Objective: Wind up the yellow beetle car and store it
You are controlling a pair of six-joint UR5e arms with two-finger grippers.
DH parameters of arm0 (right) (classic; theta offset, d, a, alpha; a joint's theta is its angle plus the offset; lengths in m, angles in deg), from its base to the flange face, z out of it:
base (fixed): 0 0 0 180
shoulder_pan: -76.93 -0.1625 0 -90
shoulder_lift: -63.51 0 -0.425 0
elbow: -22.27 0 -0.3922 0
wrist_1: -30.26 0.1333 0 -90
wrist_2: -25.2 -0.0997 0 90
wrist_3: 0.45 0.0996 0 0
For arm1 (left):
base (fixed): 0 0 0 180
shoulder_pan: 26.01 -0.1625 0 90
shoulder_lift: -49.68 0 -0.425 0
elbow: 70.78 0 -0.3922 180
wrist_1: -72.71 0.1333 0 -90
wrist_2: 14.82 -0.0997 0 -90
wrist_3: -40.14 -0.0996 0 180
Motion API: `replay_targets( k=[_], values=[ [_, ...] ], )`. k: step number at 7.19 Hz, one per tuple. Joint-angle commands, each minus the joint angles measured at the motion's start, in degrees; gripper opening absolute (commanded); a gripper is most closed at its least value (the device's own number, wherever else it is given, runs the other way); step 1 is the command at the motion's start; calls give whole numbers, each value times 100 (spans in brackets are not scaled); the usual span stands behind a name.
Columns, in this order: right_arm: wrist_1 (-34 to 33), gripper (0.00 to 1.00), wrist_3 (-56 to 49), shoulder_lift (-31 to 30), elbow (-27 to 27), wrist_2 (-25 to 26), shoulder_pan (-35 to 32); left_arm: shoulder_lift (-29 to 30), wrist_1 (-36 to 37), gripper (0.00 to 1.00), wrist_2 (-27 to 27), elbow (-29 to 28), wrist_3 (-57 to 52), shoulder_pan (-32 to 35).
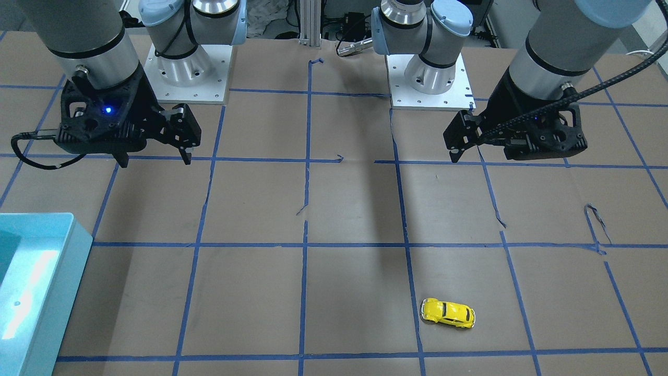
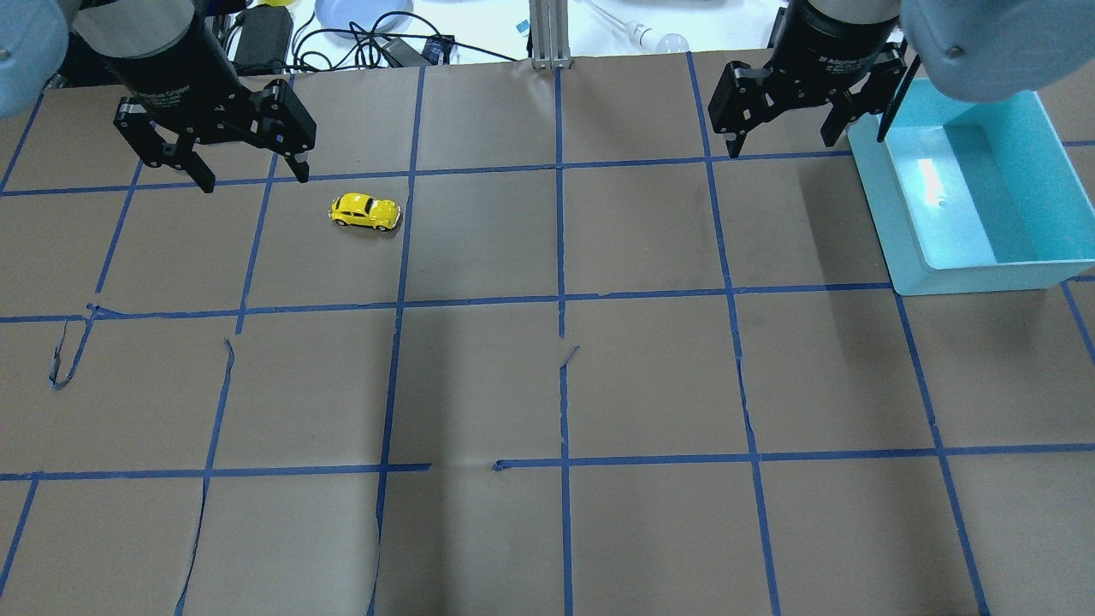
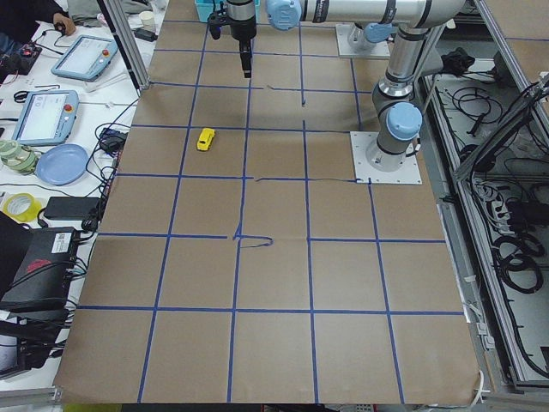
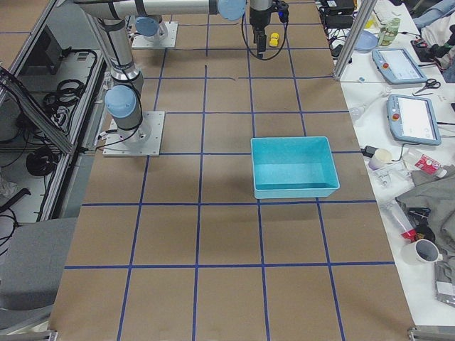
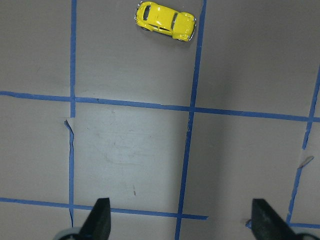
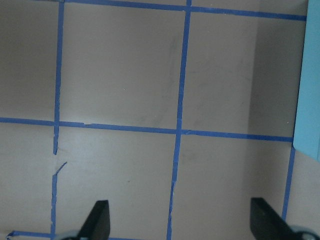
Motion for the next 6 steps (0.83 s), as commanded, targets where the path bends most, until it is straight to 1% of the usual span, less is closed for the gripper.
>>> replay_targets(
  k=[1, 2, 6],
  values=[
    [-196, 100, -400, -24, 119, -34, 138, 2, 0, 100, 1, 0, -4, 0],
    [-117, 100, -430, -50, 111, -43, 226, -16, 0, 100, -7, -8, -4, 0],
    [-108, 100, -422, -59, 129, -69, 210, -42, 0, 100, -16, 0, -4, -18]
  ],
)
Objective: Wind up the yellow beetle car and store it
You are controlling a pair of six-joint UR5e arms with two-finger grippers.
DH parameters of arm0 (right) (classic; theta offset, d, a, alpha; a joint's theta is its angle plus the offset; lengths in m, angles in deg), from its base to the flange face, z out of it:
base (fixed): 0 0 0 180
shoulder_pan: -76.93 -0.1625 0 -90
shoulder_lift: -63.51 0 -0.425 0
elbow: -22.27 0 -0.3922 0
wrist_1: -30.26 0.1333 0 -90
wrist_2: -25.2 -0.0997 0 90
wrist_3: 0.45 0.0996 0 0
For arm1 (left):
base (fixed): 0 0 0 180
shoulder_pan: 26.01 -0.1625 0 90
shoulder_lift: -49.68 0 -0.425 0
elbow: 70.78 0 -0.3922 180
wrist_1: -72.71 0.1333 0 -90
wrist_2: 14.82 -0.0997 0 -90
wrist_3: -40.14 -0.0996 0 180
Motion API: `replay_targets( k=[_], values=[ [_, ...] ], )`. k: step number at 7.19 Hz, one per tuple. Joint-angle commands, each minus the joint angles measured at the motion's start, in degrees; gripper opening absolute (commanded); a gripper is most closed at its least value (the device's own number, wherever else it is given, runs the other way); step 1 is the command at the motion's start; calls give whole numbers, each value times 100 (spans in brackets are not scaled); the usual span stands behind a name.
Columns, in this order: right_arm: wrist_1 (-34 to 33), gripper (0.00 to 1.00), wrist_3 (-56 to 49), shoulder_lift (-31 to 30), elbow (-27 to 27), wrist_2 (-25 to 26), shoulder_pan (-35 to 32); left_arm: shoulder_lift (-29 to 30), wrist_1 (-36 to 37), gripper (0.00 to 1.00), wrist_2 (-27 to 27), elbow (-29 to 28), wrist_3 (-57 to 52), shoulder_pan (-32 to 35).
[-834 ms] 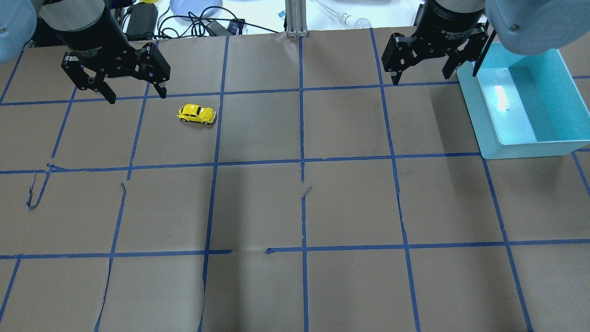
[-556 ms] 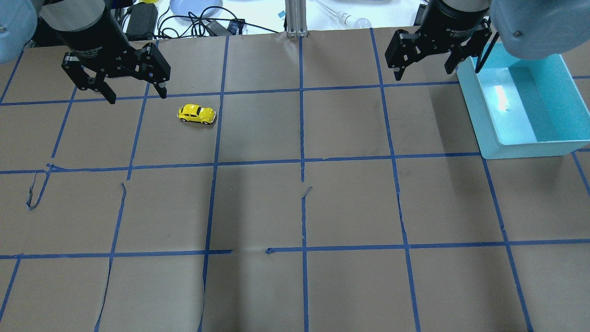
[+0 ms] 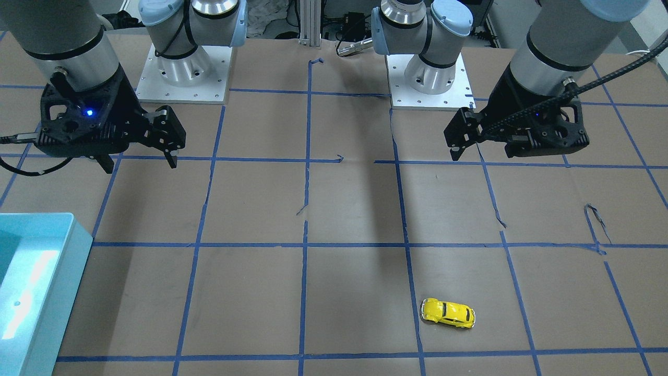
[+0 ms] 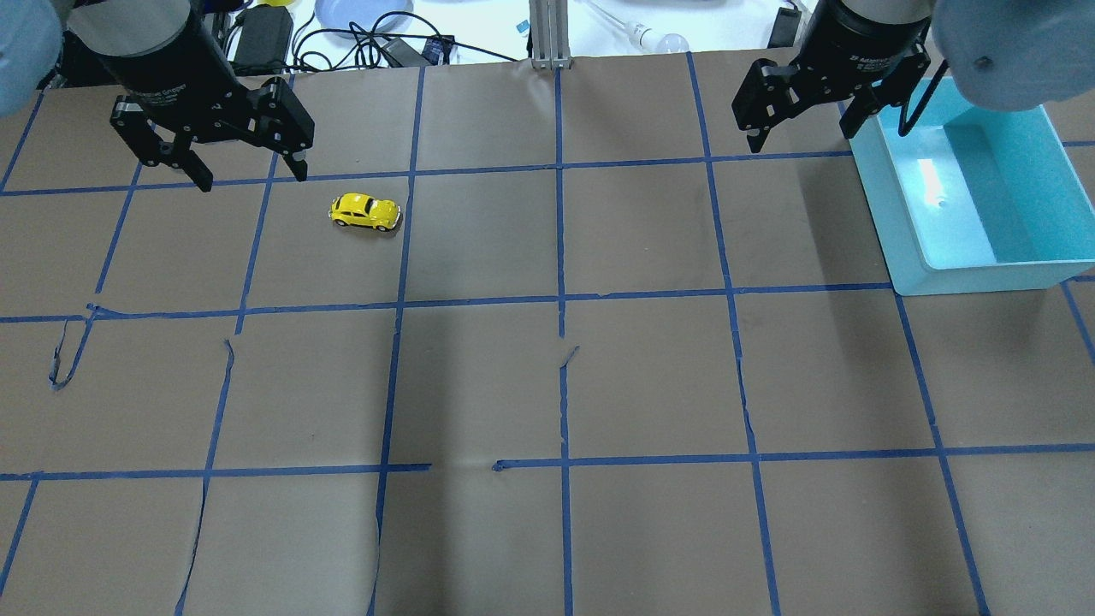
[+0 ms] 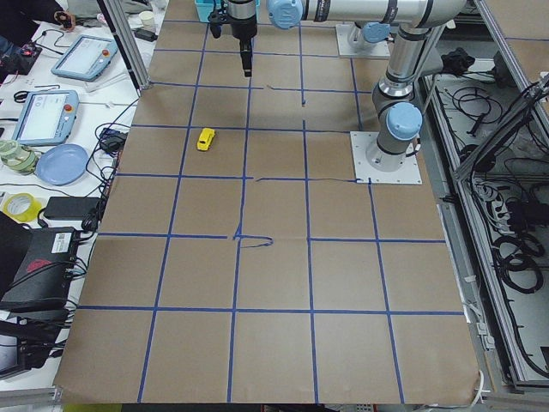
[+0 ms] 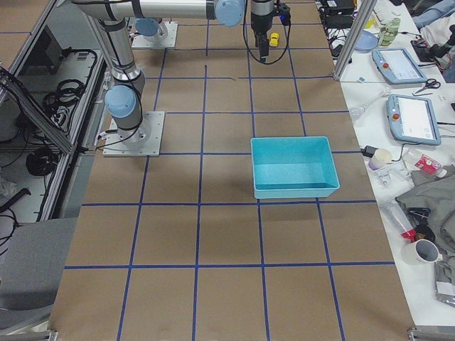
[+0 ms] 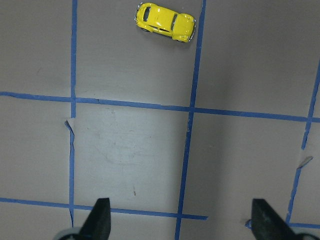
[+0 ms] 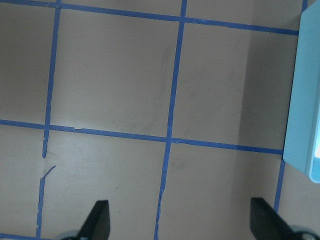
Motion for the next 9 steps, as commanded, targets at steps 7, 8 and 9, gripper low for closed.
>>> replay_targets(
  k=[7, 8, 9],
  values=[
    [9, 100, 294, -71, 92, 4, 27, 25, 18, 100, -9, -8, -51, -71],
    [-50, 100, 400, -71, 93, 4, 27, 25, 9, 100, -10, 1, -51, -79],
    [-51, 100, 402, -71, 93, 4, 27, 25, 9, 100, -18, 1, -51, -80]
  ],
)
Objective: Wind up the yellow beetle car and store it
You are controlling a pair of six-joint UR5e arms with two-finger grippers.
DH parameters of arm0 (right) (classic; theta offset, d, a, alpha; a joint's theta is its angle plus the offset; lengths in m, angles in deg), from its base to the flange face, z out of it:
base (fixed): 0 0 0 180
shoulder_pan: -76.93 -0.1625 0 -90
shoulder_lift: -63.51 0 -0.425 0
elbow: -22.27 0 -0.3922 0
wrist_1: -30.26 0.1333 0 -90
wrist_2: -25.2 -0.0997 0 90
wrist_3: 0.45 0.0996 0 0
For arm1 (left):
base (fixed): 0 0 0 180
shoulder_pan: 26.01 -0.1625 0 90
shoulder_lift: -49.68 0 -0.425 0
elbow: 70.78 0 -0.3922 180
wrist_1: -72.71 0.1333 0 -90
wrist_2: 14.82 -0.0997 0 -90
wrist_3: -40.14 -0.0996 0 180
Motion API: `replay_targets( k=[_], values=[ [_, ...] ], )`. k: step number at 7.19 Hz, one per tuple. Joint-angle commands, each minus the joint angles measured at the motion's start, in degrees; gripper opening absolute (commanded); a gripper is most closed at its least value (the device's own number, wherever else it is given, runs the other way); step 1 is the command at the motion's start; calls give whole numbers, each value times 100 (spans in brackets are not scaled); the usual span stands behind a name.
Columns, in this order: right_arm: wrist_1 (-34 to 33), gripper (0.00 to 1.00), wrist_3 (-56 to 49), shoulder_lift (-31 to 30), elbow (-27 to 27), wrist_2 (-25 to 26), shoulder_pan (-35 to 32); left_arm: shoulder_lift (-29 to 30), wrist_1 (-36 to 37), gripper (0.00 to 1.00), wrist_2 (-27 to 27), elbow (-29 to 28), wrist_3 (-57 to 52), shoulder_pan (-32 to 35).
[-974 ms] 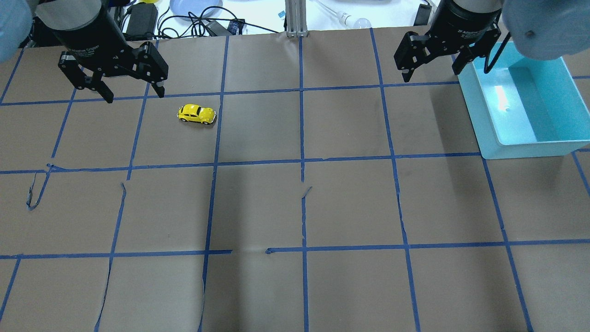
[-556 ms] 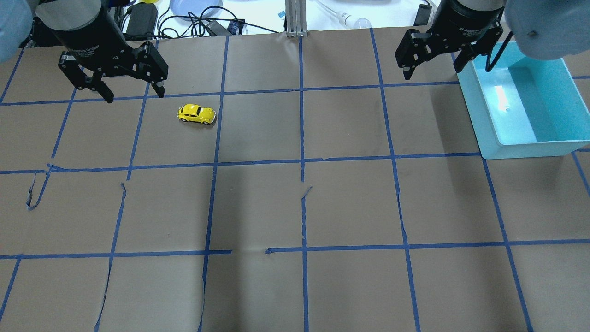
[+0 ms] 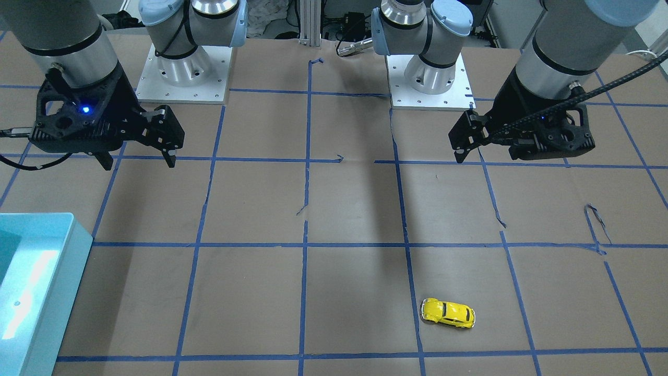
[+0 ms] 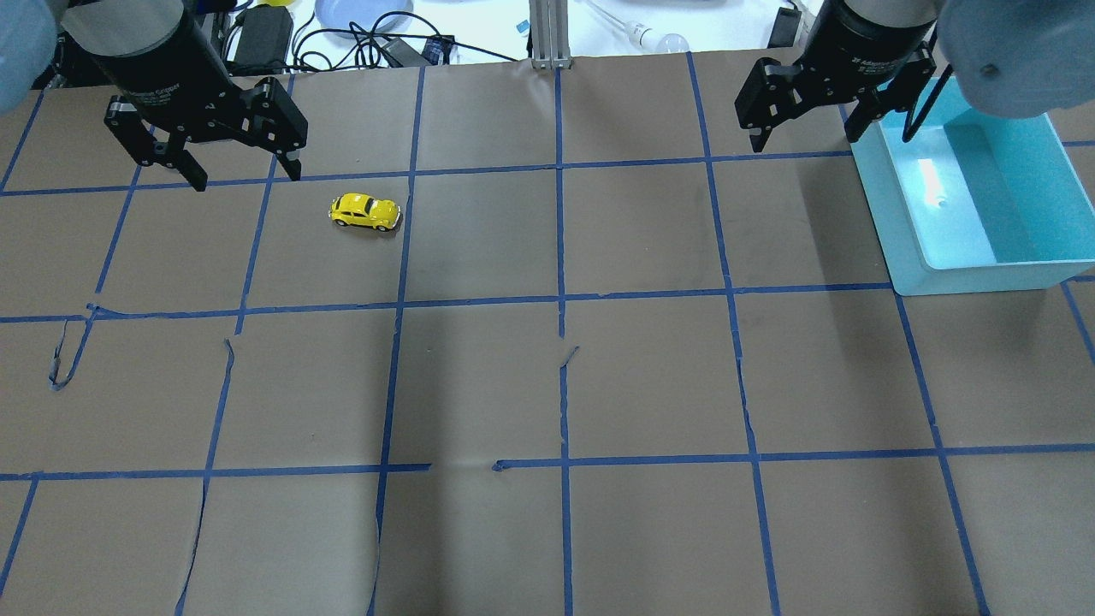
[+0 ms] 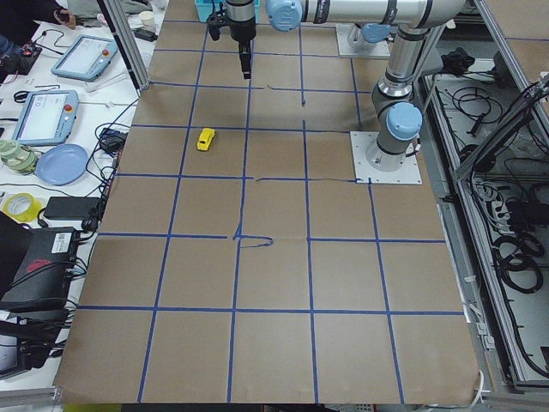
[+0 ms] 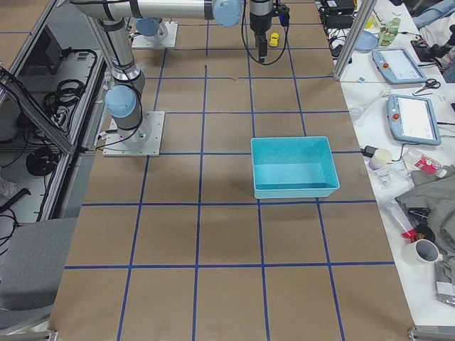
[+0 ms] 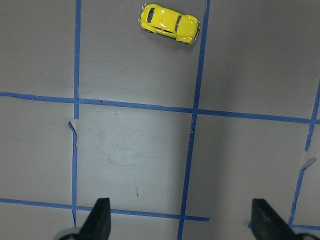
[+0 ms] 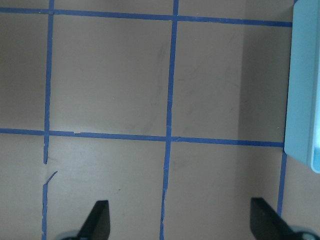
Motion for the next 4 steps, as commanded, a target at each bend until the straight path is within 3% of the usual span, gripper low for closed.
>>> replay_targets(
  k=[1, 4],
  values=[
    [0, 100, 49, -3, 18, -1, -17, 8, -3, 100, 1, 2, 9, -6],
    [0, 100, 49, -12, 18, -1, -26, -9, -3, 100, -8, 2, 35, -15]
  ],
)
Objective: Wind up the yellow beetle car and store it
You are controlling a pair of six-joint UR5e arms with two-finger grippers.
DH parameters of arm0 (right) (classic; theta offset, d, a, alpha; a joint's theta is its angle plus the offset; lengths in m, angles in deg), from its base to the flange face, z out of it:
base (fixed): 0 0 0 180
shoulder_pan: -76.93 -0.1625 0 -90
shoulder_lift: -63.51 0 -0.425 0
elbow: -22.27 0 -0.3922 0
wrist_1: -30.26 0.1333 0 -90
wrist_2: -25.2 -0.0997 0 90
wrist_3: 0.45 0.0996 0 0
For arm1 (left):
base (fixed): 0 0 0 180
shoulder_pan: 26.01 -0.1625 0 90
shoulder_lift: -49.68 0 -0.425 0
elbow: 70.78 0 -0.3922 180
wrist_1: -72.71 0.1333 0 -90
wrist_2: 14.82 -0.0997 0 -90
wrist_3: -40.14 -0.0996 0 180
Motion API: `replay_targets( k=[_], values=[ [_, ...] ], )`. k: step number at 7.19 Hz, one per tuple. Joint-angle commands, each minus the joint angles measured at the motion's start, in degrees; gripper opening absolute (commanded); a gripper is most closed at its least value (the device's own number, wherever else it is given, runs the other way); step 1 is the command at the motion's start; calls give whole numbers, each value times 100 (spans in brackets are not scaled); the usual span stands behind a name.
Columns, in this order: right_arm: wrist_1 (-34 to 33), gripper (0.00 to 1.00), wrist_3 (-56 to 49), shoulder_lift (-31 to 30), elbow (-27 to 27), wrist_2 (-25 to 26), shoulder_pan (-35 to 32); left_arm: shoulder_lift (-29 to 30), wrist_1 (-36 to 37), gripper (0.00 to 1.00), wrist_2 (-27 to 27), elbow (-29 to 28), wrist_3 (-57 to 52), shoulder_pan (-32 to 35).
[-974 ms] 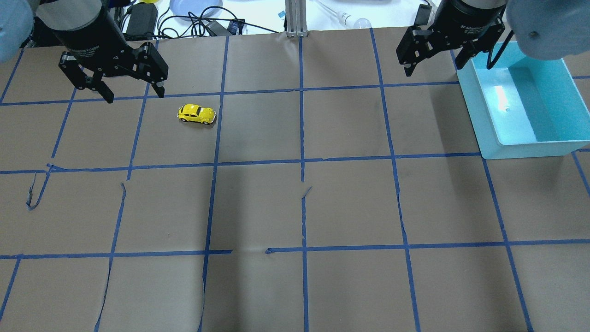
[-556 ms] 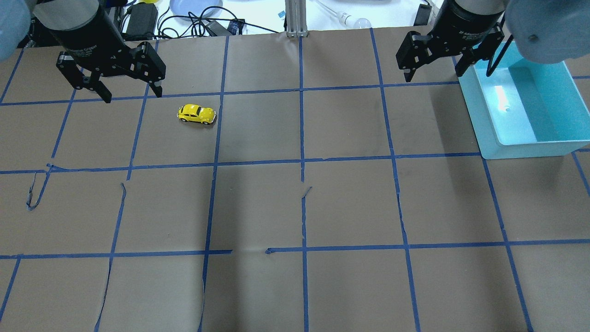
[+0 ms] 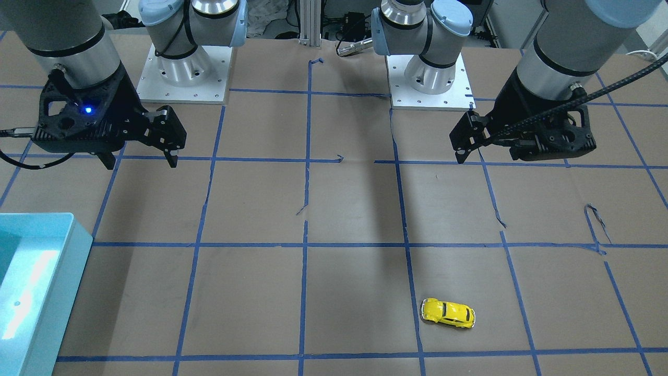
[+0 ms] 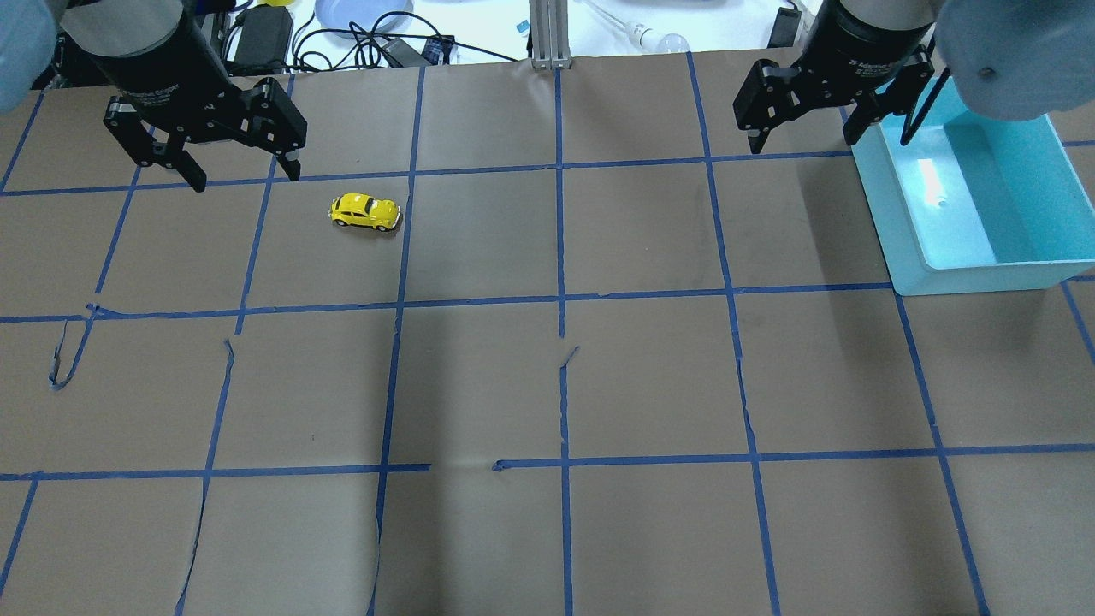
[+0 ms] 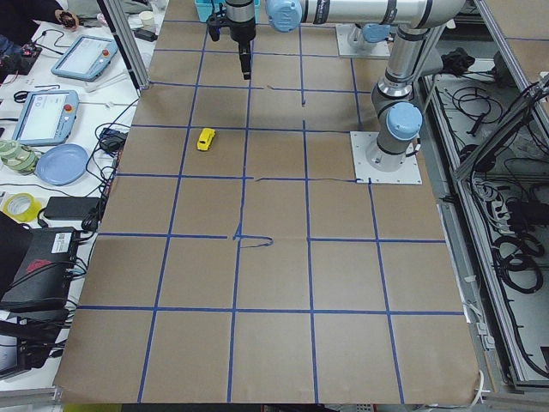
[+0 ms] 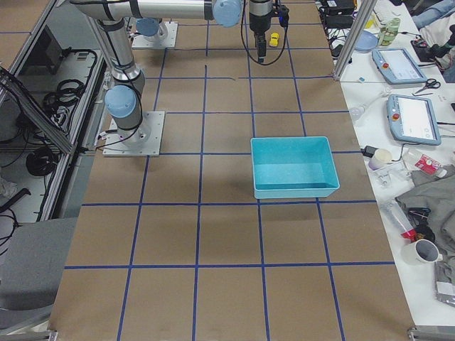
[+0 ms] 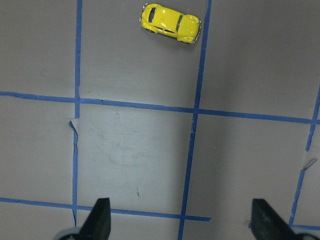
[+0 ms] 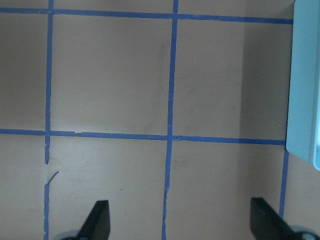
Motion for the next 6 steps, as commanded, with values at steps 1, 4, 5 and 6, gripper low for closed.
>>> replay_targets(
  k=[1, 4, 5, 6],
  values=[
    [0, 100, 9, 3, 3, 0, -4, 4, 29, 100, 10, -9, -5, -55],
    [0, 100, 18, -6, 11, 0, -13, 459, 1576, 100, 28, 323, 91, -152],
    [0, 100, 18, -6, 3, 0, -13, 609, 2342, 100, 72, 595, 370, -152],
    [-9, 100, 18, -6, 3, 0, -13, 784, 2784, 100, 72, 815, 1269, -152]
  ],
)
